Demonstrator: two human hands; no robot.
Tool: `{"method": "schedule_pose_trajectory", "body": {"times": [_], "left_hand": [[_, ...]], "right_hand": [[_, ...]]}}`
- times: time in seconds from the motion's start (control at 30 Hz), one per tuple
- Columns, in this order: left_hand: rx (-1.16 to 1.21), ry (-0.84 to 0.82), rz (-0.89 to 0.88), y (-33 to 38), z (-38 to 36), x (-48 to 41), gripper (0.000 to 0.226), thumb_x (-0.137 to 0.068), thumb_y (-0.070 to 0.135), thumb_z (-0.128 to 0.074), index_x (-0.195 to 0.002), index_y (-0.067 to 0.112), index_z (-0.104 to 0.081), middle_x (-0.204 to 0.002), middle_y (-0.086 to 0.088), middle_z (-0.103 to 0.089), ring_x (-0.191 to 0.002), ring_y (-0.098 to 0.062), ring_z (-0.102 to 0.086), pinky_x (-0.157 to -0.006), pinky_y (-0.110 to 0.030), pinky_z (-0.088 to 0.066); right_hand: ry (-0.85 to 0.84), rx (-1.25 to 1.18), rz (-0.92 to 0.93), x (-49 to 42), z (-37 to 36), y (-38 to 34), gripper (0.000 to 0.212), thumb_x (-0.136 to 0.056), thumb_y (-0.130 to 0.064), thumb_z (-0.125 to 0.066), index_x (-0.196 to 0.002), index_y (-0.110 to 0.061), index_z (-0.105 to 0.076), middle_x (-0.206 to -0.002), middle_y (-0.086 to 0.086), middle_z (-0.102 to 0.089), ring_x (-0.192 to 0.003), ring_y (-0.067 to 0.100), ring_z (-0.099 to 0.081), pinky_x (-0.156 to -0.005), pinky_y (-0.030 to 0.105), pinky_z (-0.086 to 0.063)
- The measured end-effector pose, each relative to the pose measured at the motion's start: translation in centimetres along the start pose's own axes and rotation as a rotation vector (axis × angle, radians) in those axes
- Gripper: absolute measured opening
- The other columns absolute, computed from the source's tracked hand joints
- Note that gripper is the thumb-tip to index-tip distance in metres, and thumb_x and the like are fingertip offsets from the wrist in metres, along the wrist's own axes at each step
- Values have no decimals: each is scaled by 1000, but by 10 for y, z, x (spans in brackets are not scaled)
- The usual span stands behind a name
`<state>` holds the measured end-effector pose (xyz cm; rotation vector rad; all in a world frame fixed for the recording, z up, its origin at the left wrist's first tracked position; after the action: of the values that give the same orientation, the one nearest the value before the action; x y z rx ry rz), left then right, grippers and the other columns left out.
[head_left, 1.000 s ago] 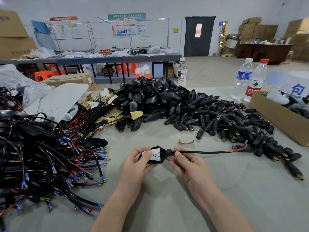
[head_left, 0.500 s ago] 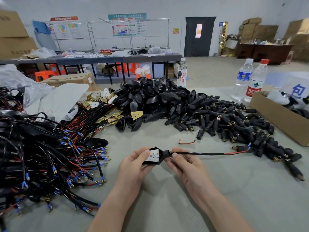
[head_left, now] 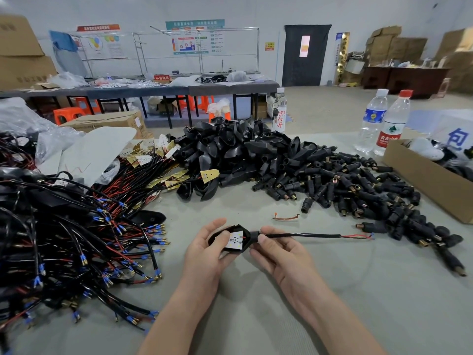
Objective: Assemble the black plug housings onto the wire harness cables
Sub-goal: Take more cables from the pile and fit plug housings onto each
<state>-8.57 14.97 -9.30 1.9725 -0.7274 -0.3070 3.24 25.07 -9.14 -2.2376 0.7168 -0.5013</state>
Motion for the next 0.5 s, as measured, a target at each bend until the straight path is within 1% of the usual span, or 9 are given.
{"method": "schedule_pose_trajectory", "body": {"times": [0.07,0.17,0.23,0.4,0.5], "left_hand": [[2,-5,-3,1,-1,0,23,-96,0,-55,-115,11,-63,-102,-12,-74,-96,-26,-73,-73,-30,-60],[17,-24,0,0,-5,0,23,-96,1,-56,-117,9,-61,-98,-9,-76,-95,-24,-73,-74,-29,-60],[24,-34,4,-1,-5,0,22,-96,2,-57,-116,8,-62,-100,-11,-75,-95,-25,-73,-75,-29,-60],[35,-54,14,-1,-6,0,21,-95,4,-57,-116,5,-61,-99,-12,-75,-96,-26,-73,-77,-31,-60],[27,-65,8,-1,-7,0,21,-95,4,-57,-116,5,-61,-99,-13,-75,-96,-27,-73,-77,-31,-60]], "right_hand": [[14,-16,2,-1,1,0,14,-88,0,-62,-101,-1,-68,-93,16,-74,-80,20,-73,-70,25,-59],[13,-26,10,-3,2,-1,29,-79,-9,-66,-105,2,-68,-97,18,-74,-83,20,-73,-70,24,-59],[6,-23,6,-3,3,-2,32,-76,-12,-67,-106,1,-69,-98,18,-74,-84,20,-73,-71,23,-59],[-15,-4,-19,-3,3,2,25,-77,-13,-69,-99,-3,-77,-102,18,-74,-84,17,-72,-72,23,-59],[-21,-1,-20,-2,1,2,23,-78,-12,-68,-95,-3,-78,-106,18,-74,-84,16,-72,-73,22,-58]]}}
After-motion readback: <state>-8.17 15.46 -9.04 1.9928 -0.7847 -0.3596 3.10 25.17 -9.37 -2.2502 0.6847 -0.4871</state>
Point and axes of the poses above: each hand's wrist, its own x-axis away from the middle knuckle, its own z-axis out of the back of the hand, y = z × x, the point moved 9 cm from there along -x, towards the middle knuckle
